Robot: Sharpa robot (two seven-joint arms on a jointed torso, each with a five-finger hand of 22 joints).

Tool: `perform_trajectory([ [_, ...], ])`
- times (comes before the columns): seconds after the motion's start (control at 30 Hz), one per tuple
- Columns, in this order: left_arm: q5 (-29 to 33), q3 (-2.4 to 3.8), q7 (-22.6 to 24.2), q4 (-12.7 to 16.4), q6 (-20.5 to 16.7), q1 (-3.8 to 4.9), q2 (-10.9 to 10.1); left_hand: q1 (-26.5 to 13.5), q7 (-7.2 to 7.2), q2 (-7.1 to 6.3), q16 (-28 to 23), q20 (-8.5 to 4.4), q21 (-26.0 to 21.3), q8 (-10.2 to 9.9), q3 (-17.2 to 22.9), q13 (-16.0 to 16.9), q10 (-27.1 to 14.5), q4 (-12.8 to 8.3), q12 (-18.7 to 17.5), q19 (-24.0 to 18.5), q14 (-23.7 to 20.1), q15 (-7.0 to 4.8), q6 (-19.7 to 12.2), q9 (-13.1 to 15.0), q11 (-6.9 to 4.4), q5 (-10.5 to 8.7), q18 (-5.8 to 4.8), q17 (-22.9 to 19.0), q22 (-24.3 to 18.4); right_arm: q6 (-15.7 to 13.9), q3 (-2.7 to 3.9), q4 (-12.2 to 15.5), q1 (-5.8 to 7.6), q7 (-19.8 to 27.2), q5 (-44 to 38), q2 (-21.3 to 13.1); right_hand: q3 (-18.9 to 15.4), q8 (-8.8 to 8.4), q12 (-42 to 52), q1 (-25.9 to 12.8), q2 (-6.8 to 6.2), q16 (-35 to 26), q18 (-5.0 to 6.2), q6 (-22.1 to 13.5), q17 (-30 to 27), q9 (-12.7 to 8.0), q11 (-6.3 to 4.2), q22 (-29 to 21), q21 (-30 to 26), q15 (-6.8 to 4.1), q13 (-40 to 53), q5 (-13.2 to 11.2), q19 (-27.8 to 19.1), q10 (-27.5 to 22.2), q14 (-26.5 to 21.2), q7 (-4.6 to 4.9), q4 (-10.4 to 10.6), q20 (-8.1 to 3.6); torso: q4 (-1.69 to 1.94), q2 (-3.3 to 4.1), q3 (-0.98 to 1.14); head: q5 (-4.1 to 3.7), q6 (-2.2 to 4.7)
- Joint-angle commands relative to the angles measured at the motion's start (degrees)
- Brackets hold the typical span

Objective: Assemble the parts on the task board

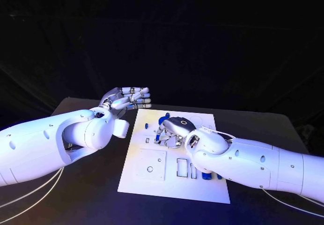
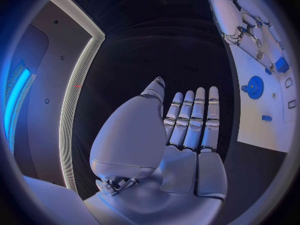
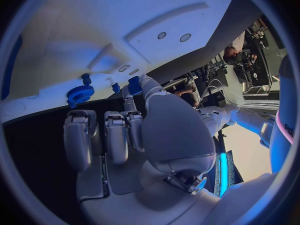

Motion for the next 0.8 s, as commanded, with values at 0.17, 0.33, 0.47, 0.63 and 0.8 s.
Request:
perform_trajectory([
  [0.17, -0.21, 0.04, 0.16, 0.21, 1.05, 0.04, 0.07, 0.53, -0.04, 0.03, -0.32, 0.0, 0.3, -0.05, -0.09, 0.06, 0.15, -0.36, -0.12, 0.14, 0.32, -0.12, 0.29, 0.06, -0.26, -0.27, 0.89, 0.08, -0.06, 2.72, -0.1, -1.13, -0.39, -1.91, -5.18, 0.79, 0.16, 0.16, -0.28, 0.33, -0.36, 0.24, -0.8, 1.25, 15.08, 0.0, 0.06, 11.08, -0.12, -0.1, 9.94, 0.21, 2.53, 2.31, 5.97, -1.63, -0.01, -0.45, -0.08, -0.01, 0.02, 0.15, -0.19],
  [0.33, -0.21, 0.04, 0.13, 0.15, 1.07, 0.04, 0.04, 0.56, -0.05, 0.06, -0.37, 0.0, 0.3, -0.09, -0.08, 0.04, 0.13, -0.38, -0.16, 0.14, 0.33, -0.12, 0.26, 0.05, -0.26, -0.27, 0.88, 0.09, -0.07, 2.82, -0.13, -1.31, -0.54, -2.14, -5.64, 0.8, 0.17, 0.15, -0.3, 0.31, -0.36, 0.24, -0.79, 1.23, 15.08, 0.0, 0.07, 11.07, -0.14, -0.09, 9.93, 0.2, 2.52, 2.3, 5.97, -1.62, -0.01, -0.44, -0.05, -0.04, 0.05, 0.16, -0.27],
  [0.47, -0.21, 0.04, 0.12, 0.13, 1.08, 0.05, 0.01, 0.56, -0.05, 0.06, -0.37, 0.0, 0.3, -0.09, -0.08, 0.04, 0.13, -0.38, -0.16, 0.14, 0.33, -0.12, 0.26, 0.05, -0.26, -0.27, 0.88, 0.09, -0.07, 2.98, -0.14, -1.56, -0.59, -2.28, -5.76, 0.81, 0.17, 0.15, -0.31, 0.3, -0.36, 0.24, -0.79, 1.22, 15.08, 0.0, 0.08, 11.07, -0.14, -0.08, 9.92, 0.19, 2.52, 2.29, 5.97, -1.61, -0.01, -0.44, -0.03, -0.01, 0.04, 0.0, -0.21],
  [0.63, -0.21, 0.04, 0.1, 0.12, 1.1, 0.05, 0.0, 0.56, -0.05, 0.06, -0.37, 0.0, 0.3, -0.09, -0.08, 0.04, 0.13, -0.38, -0.16, 0.14, 0.33, -0.12, 0.26, 0.05, -0.26, -0.27, 0.88, 0.09, -0.07, 3.28, -0.14, -1.88, -0.66, -2.4, -5.81, 0.84, 0.18, 0.15, -0.29, 0.29, -0.35, 0.24, -0.8, 1.22, 15.08, 0.01, 0.09, 11.08, -0.13, -0.07, 9.94, 0.19, 2.53, 2.3, 5.97, -1.61, 0.0, -0.43, -0.11, -0.04, 0.07, 0.07, -0.21],
  [0.8, -0.21, 0.04, 0.09, 0.16, 1.11, 0.05, -0.02, 0.56, -0.05, 0.06, -0.37, 0.0, 0.3, -0.09, -0.08, 0.04, 0.13, -0.38, -0.16, 0.14, 0.33, -0.12, 0.26, 0.05, -0.26, -0.27, 0.88, 0.09, -0.07, 3.41, -0.15, -2.35, -0.87, -2.39, -5.81, 1.0, 0.19, 0.15, -0.29, 0.21, -0.34, 0.24, -0.79, 1.23, 15.08, 0.01, 0.11, 11.06, -0.15, -0.05, 9.94, 0.16, 2.51, 2.3, 5.97, -1.59, 0.03, -0.42, -0.09, 0.03, 0.04, 0.06, -0.1],
])
